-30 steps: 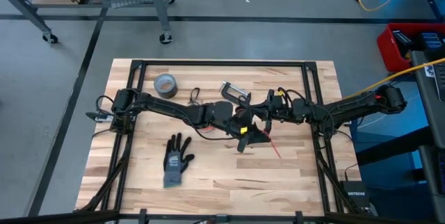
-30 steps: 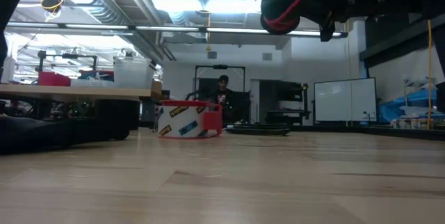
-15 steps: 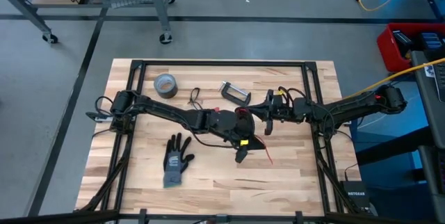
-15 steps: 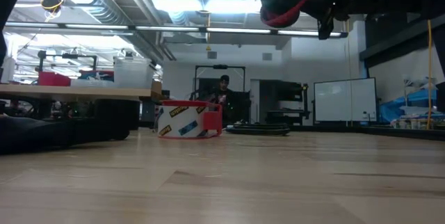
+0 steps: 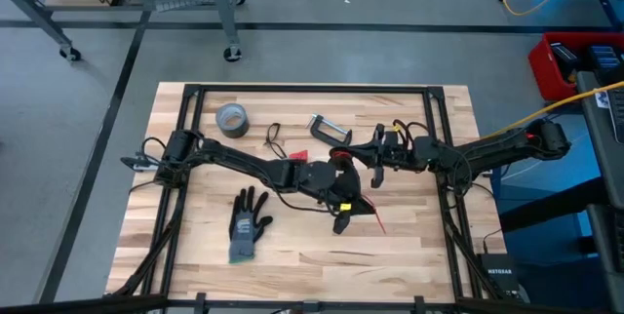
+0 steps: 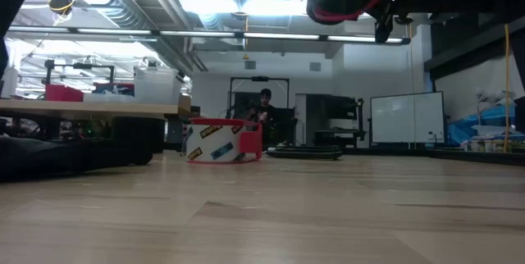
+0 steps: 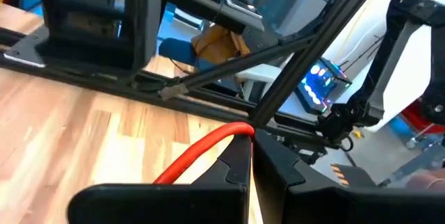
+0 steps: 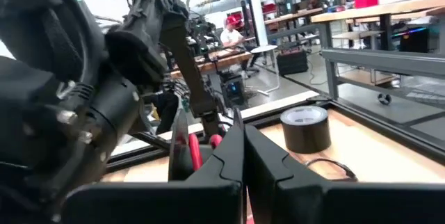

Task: Coil cords
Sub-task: Coil the red wire onto the spool

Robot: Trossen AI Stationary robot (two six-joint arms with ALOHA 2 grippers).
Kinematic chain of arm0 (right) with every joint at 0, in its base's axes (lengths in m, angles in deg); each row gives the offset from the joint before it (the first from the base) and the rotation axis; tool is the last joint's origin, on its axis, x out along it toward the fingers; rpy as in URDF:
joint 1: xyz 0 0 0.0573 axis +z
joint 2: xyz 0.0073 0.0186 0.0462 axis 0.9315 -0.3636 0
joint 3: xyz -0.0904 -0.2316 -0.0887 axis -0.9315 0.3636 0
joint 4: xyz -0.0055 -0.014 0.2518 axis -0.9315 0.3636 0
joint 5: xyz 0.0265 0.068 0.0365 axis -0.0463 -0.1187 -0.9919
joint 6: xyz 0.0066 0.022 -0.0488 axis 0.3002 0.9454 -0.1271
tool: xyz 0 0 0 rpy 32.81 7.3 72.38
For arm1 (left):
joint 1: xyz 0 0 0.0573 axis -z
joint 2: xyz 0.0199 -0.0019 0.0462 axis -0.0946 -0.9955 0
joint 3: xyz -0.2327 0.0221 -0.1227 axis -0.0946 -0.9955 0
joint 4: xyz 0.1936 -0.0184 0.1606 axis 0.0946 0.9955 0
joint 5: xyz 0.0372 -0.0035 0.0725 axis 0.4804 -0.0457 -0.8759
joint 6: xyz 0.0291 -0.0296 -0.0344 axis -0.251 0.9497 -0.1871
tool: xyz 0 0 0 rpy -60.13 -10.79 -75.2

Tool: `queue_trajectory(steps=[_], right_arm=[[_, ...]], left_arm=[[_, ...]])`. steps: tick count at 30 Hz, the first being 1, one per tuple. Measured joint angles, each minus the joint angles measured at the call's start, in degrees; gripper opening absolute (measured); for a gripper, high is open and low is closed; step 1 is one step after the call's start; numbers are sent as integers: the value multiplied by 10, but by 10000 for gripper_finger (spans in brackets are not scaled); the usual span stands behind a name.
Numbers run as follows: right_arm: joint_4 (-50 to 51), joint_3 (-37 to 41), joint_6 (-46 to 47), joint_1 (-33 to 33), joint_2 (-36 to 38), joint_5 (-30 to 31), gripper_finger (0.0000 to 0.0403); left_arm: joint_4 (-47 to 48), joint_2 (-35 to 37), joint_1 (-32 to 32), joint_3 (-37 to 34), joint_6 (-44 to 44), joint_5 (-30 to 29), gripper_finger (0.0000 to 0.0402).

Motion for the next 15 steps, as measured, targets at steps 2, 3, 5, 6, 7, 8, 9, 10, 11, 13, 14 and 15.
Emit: queue_trajectory(steps=[2, 3, 5, 6, 7, 8, 9, 10, 11, 13, 14, 15], right_arm=[[6, 0, 0, 0, 0, 6, 5], [12, 0, 1, 0, 0, 8, 5], [17, 0, 1, 0, -3, 9, 5], [17, 0, 1, 0, -4, 9, 5], [17, 0, 1, 0, -6, 9, 5], [15, 0, 1, 0, -10, 9, 5], [15, 0, 1, 0, -13, 8, 5], [16, 0, 1, 0, -17, 8, 5], [15, 0, 1, 0, -22, 8, 5], [15, 0, 3, 0, -30, 11, 5], [13, 0, 4, 0, -34, 13, 5], [9, 0, 10, 0, -38, 14, 5]], left_arm=[[-24, 0, 0, 0, 0, -1, 0], [-39, 2, -1, 0, 0, -1, 0], [-80, 2, -1, 0, 1, -1, 0], [-98, 2, -1, 0, 1, -1, 0], [-110, 2, -1, 0, 1, -1, 0], [-116, 2, -1, 1, 0, -1, 0], [-116, 2, -2, 4, 1, -1, 0], [-114, 2, -2, 6, 5, -1, 0], [-112, 2, -2, 8, 8, -1, 0], [-111, 2, -2, 12, 6, -6, 0], [-113, 2, -2, 12, -3, -15, 0], [-114, 2, -2, 13, -12, -28, 0]])
